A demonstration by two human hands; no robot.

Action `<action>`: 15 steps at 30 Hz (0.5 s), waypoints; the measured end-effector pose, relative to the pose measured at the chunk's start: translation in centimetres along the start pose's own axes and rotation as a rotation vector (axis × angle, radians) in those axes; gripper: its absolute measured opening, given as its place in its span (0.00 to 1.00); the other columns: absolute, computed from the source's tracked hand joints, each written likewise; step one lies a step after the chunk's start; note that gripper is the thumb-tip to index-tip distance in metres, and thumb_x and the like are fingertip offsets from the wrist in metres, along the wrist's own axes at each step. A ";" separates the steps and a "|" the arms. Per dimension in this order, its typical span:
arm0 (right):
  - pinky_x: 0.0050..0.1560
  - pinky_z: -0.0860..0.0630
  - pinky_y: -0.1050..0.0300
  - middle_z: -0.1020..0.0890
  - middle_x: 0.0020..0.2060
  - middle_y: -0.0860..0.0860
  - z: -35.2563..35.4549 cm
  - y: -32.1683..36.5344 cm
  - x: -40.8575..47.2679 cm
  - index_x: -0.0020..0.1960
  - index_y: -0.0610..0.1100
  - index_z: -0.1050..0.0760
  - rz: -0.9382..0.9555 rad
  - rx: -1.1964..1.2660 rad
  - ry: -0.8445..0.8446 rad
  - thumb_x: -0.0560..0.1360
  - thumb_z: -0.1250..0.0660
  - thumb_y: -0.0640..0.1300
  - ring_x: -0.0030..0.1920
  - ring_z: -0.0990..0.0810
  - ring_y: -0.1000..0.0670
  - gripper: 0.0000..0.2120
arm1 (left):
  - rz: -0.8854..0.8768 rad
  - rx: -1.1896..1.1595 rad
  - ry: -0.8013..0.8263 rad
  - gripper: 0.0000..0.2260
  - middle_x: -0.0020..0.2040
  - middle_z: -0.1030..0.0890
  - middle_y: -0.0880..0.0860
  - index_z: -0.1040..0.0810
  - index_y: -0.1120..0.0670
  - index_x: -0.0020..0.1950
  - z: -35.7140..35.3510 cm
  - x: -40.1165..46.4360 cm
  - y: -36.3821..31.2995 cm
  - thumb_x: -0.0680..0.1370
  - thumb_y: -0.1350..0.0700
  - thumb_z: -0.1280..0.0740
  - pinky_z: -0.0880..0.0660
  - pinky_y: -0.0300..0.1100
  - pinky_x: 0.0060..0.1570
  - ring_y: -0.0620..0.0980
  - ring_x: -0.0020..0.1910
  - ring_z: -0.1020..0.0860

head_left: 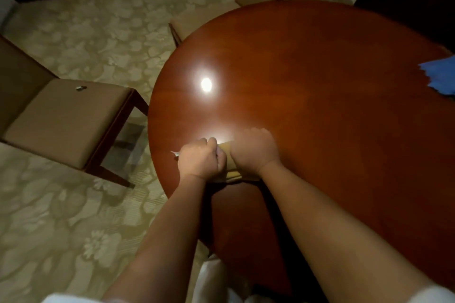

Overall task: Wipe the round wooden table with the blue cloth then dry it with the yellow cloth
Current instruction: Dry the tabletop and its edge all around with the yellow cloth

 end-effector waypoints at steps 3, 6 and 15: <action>0.44 0.31 0.51 0.18 0.43 0.43 2.0 -1.9 -1.2 0.45 0.43 0.23 0.071 -0.110 0.210 0.70 0.61 0.57 0.45 0.21 0.40 0.31 | -0.016 0.013 0.112 0.23 0.37 0.20 0.58 0.23 0.58 0.41 1.6 -0.7 -3.4 0.71 0.48 0.54 0.34 0.42 0.30 0.60 0.34 0.22; 0.39 0.35 0.52 0.20 0.41 0.46 4.3 -6.3 -5.2 0.41 0.46 0.29 0.039 -0.084 0.277 0.72 0.57 0.56 0.43 0.22 0.42 0.21 | -0.019 -0.073 0.206 0.29 0.48 0.18 0.57 0.21 0.57 0.51 1.4 -1.4 -9.3 0.70 0.47 0.59 0.34 0.43 0.38 0.60 0.47 0.21; 0.37 0.36 0.54 0.24 0.38 0.46 11.4 -17.5 -24.3 0.38 0.48 0.32 -0.536 -0.045 0.382 0.81 0.50 0.50 0.41 0.25 0.44 0.17 | -0.485 -0.172 0.275 0.18 0.43 0.19 0.56 0.22 0.56 0.45 1.7 -4.6 -29.4 0.80 0.49 0.48 0.33 0.42 0.36 0.58 0.42 0.21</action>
Point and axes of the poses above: each hand's wrist, its own x-axis towards the middle knuckle, its own z-axis out of the back of the hand, y = z × x, the point moved 1 cm from there along x, towards the middle knuckle
